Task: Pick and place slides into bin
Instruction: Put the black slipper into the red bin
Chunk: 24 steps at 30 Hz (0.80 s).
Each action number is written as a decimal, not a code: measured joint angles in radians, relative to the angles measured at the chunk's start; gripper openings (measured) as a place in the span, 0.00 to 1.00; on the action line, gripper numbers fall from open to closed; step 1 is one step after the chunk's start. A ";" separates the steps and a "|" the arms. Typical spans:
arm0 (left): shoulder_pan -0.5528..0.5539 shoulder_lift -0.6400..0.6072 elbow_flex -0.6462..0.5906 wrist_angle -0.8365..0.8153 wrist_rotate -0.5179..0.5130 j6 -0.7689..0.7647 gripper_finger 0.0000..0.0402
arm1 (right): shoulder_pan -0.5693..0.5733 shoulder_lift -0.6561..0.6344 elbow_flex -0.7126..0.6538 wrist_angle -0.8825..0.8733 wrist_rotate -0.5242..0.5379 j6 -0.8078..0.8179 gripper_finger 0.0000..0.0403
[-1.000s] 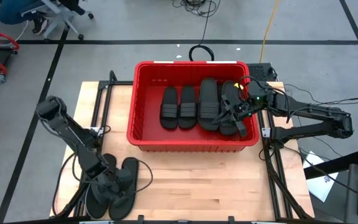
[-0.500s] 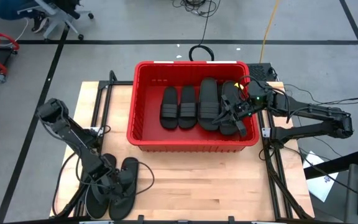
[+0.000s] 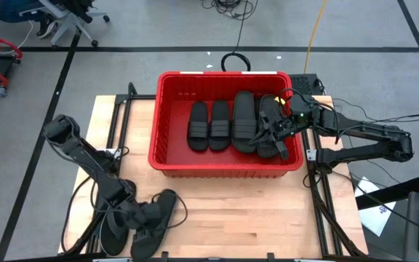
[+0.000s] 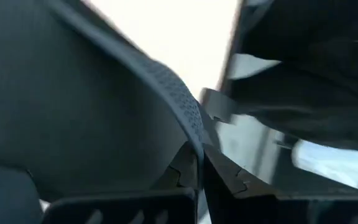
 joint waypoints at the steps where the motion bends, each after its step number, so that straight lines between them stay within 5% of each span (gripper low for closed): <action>1: 0.000 -0.008 -0.001 0.030 0.015 -0.006 0.01 | 0.000 0.000 0.000 0.000 0.000 -0.002 0.01; 8: -0.011 -0.108 0.099 0.111 0.008 0.058 0.00 | 0.000 0.000 0.000 0.007 0.000 -0.003 0.01; 18: 0.128 -0.204 0.589 -0.557 0.058 0.219 0.00 | 0.000 0.000 0.000 0.012 0.000 -0.073 0.01; 24: 0.266 -0.188 0.945 -0.838 -0.060 0.532 0.00 | 0.000 0.000 0.000 0.012 0.010 -0.108 0.01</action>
